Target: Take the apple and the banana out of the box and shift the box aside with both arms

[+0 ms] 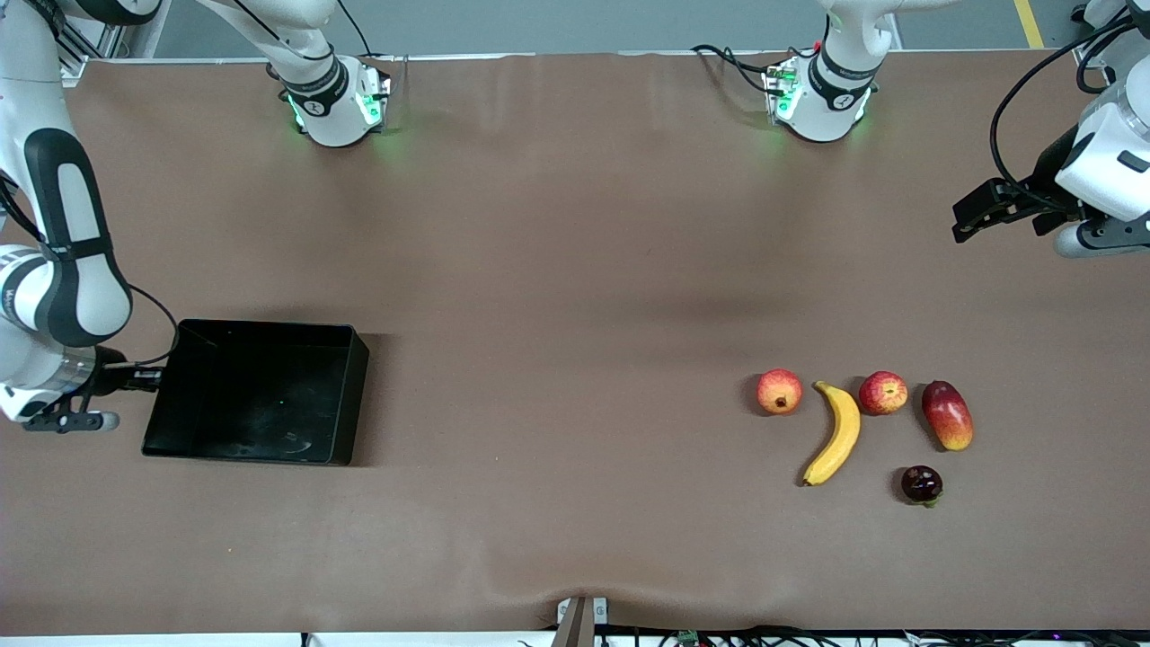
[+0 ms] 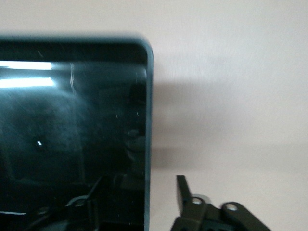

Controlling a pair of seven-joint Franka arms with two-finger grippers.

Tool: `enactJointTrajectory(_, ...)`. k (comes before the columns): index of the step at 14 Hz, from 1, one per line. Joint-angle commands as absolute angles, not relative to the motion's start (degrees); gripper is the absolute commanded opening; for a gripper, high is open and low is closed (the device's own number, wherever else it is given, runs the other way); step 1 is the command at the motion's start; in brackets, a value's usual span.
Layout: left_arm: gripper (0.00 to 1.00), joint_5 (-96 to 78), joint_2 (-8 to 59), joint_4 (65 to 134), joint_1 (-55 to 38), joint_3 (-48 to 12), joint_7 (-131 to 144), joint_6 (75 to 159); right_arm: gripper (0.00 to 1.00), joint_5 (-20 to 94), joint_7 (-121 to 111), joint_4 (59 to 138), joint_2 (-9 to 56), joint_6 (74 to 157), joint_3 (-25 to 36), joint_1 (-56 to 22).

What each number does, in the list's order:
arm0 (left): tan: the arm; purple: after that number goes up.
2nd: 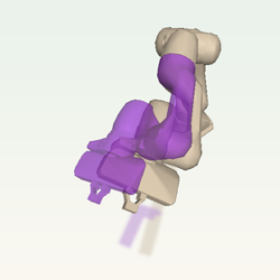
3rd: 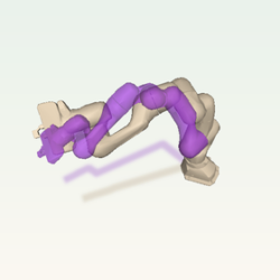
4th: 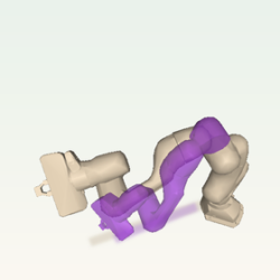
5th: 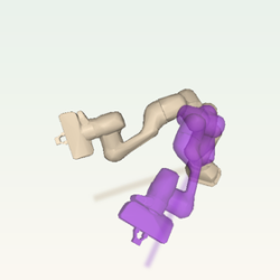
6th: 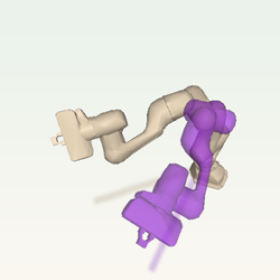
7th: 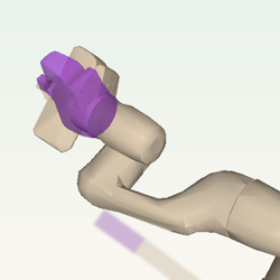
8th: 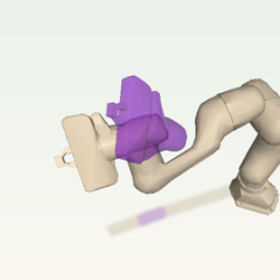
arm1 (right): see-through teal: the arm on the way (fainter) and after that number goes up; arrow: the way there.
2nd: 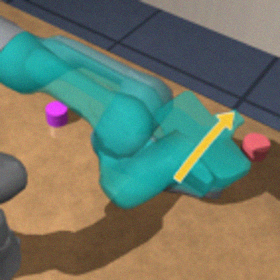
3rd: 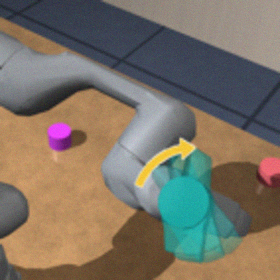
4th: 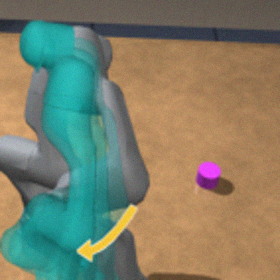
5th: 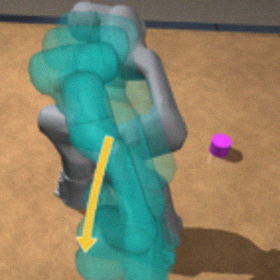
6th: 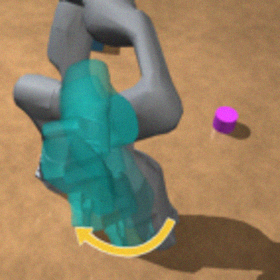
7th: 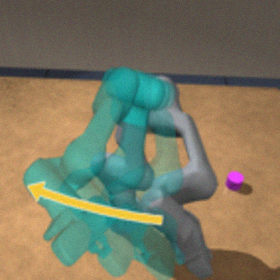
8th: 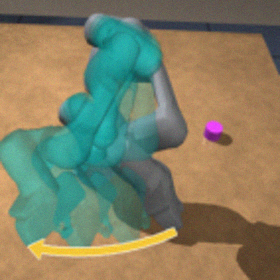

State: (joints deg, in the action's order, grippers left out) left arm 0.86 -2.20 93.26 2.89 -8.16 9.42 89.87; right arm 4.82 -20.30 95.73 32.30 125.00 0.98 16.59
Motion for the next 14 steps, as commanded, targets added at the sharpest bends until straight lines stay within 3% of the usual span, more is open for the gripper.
enactJointTrajectory(1, 1.00, 0.17, -2.29, 92.90, 3.16, -8.26, 10.28, 89.82, 1.00, 4.39, -20.74, 91.42, 30.68, 123.75, -0.44, 16.27)
enactJointTrajectory(4, 1.00, 0.18, -2.29, 92.81, 3.16, -8.26, 10.28, 89.82, 1.00, 3.78, -16.99, 89.47, 25.60, 123.40, -0.18, 10.65)
enactJointTrajectory(7, 1.00, 0.18, -2.29, 92.90, 3.16, -8.26, 10.20, 89.82, 1.00, 3.69, -12.49, 89.47, 20.06, 118.06, 0.00, 7.22)
enactJointTrajectory(14, 1.00, 0.18, -2.55, 92.90, 3.16, -8.26, 9.93, 89.65, 1.00, 0.79, -1.50, 89.91, 6.78, 95.39, -0.44, 4.13)
